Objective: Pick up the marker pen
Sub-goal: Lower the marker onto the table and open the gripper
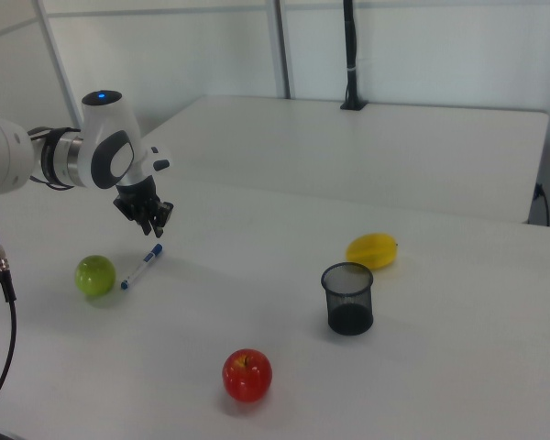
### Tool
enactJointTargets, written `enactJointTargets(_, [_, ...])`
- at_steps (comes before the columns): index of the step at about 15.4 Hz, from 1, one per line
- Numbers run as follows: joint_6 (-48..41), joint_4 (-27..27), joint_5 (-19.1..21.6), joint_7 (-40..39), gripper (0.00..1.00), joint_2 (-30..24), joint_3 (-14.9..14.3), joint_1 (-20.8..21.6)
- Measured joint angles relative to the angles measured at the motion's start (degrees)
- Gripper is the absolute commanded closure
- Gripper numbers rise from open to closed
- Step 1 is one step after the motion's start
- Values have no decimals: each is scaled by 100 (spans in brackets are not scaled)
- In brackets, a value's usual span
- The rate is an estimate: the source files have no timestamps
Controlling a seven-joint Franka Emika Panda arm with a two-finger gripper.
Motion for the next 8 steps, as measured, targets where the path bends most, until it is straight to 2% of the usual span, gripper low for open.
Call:
enactJointTargets(1, [0, 1, 0, 0, 29, 3, -7, -1])
enactJointTargets(3, [1, 12, 0, 0, 17, 3, -17, -2])
enactJointTargets(5, [1, 66, 0, 0, 0, -1, -30, -9])
enactJointTargets(8, [-20, 167, 0, 1, 0, -122, -75, -35])
